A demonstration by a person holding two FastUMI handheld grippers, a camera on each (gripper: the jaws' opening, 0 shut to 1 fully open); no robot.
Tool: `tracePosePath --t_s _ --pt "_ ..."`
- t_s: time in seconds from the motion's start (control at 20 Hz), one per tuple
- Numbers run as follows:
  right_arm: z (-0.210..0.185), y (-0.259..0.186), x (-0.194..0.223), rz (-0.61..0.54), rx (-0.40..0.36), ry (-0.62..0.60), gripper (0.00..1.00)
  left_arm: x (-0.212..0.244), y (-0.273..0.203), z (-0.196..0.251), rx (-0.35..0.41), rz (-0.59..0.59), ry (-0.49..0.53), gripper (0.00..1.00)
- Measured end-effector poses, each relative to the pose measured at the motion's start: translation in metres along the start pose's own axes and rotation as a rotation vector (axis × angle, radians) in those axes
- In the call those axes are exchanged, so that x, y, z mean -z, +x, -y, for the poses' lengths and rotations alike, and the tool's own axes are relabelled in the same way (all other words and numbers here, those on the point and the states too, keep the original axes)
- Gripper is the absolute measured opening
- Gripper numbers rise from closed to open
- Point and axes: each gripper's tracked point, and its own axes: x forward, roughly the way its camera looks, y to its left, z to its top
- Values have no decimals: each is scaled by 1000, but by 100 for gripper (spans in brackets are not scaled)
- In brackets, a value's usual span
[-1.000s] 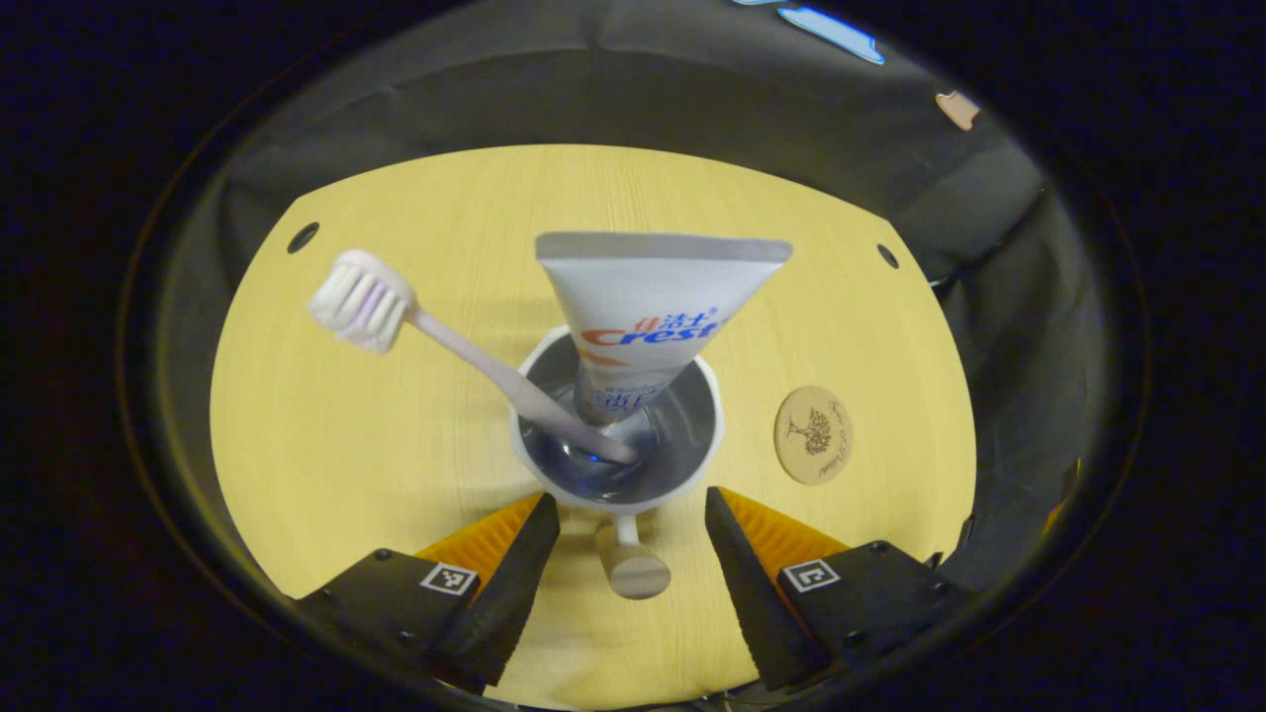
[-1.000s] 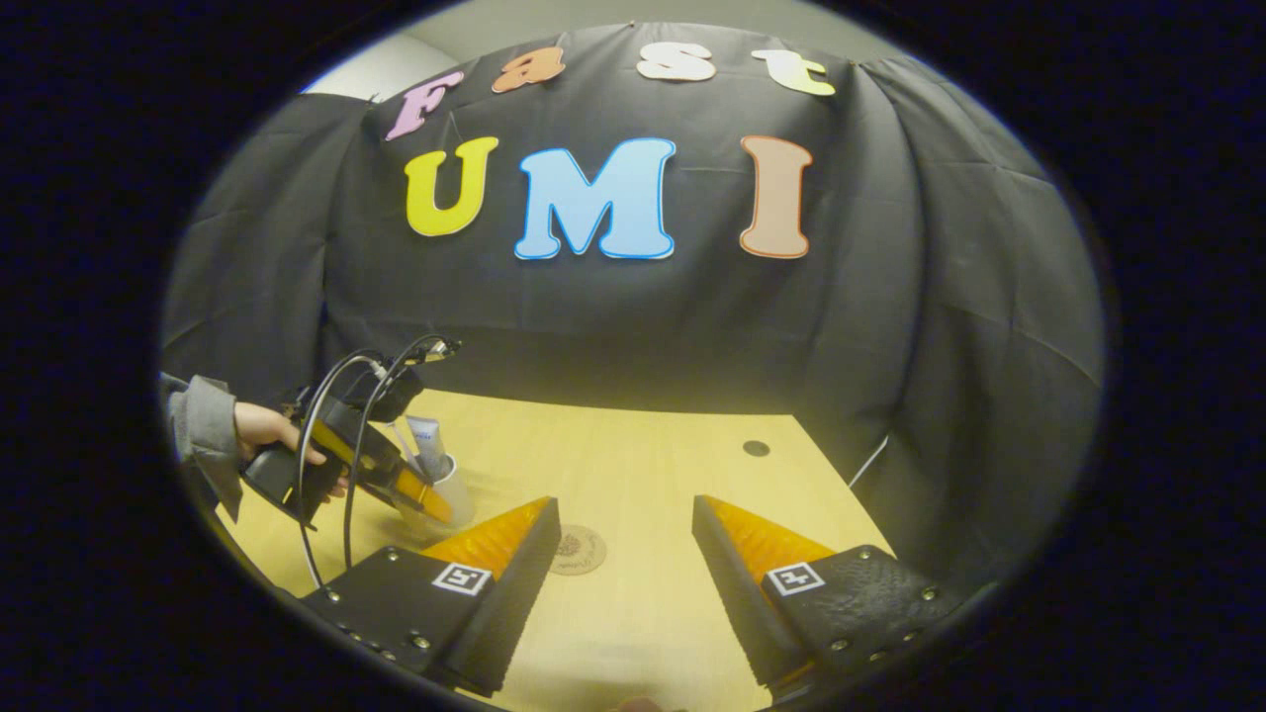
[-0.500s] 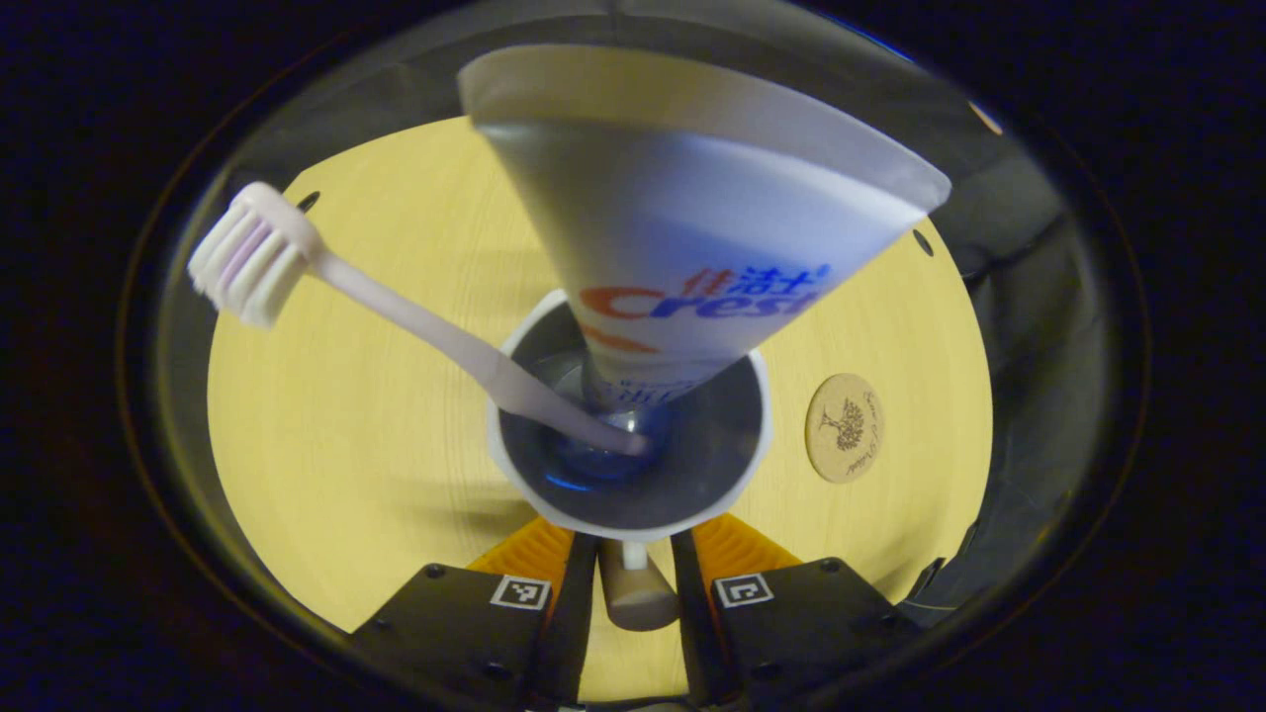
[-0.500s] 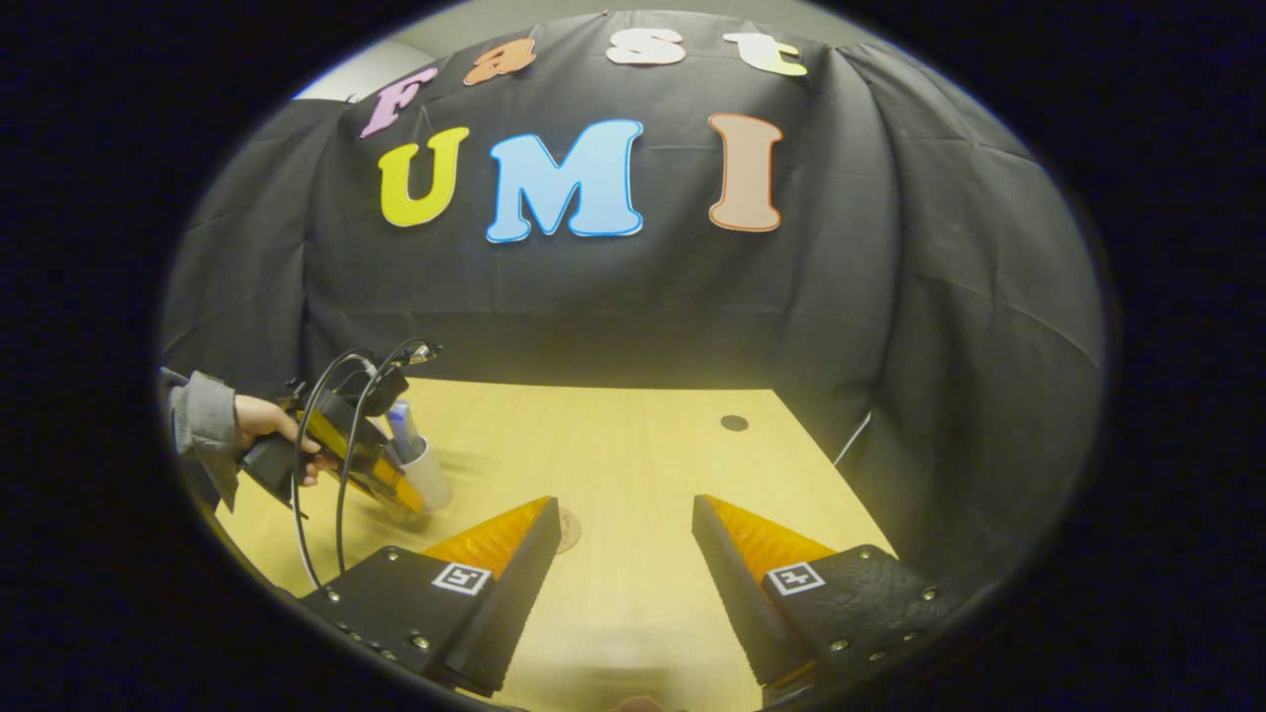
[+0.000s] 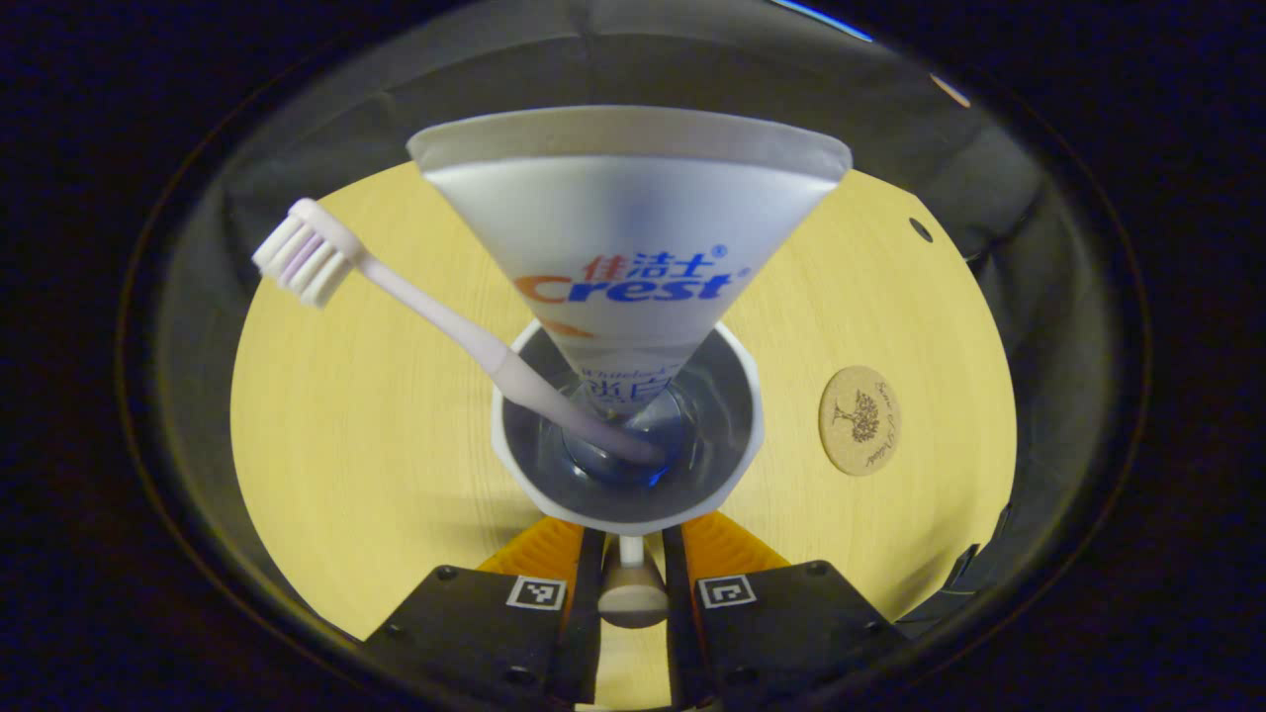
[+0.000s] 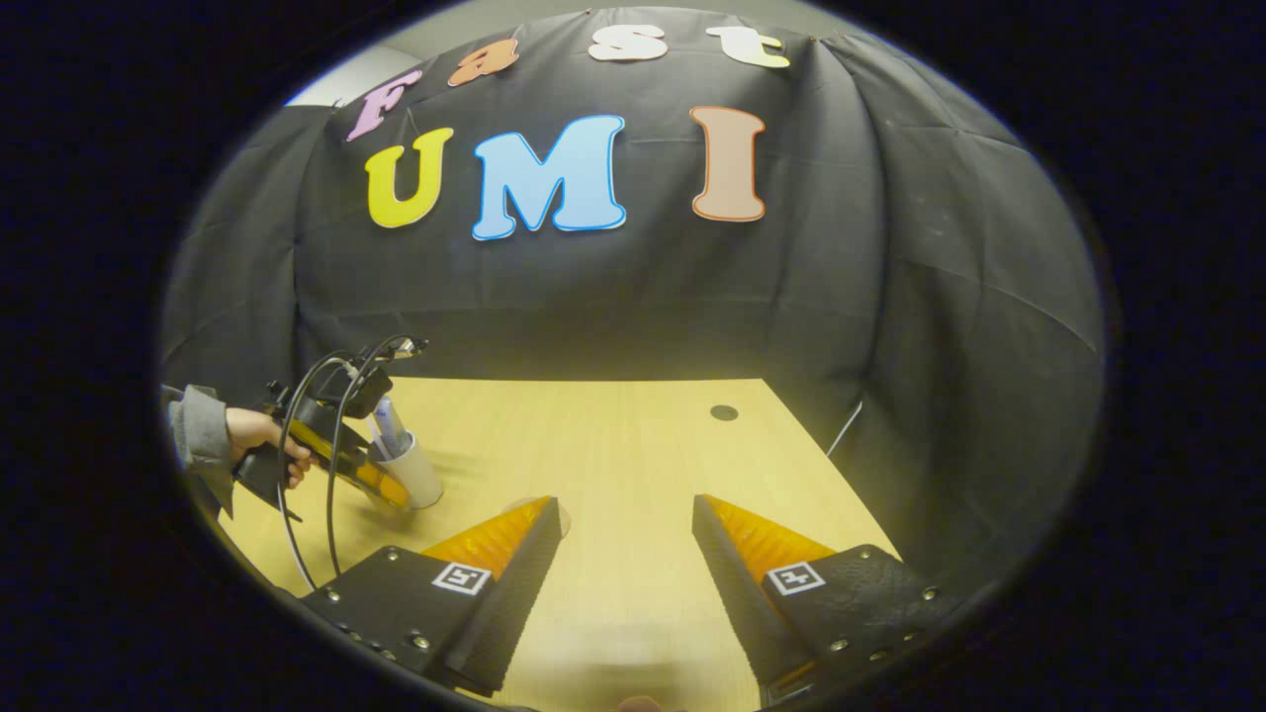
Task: Put the toothbrush and toothpaste on the desktop into the cup, then pick up the cup and place it on the coaster on the desktop.
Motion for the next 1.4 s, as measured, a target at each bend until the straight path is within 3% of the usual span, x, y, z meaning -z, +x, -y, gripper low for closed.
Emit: tracePosePath --t_s 0.35,0.75,1.1,1.4 --pt "4 -2 1 11 -2 21 86 -5 -24 69 72 38 117 34" --pt "34 -11 10 5 45 54 86 0 -3 158 134 -7 223 34" --pt "68 -12 15 -7 91 96 86 2 13 176 115 -41 234 34" --pt "69 -10 12 -7 66 109 86 6 18 184 91 -55 234 34"
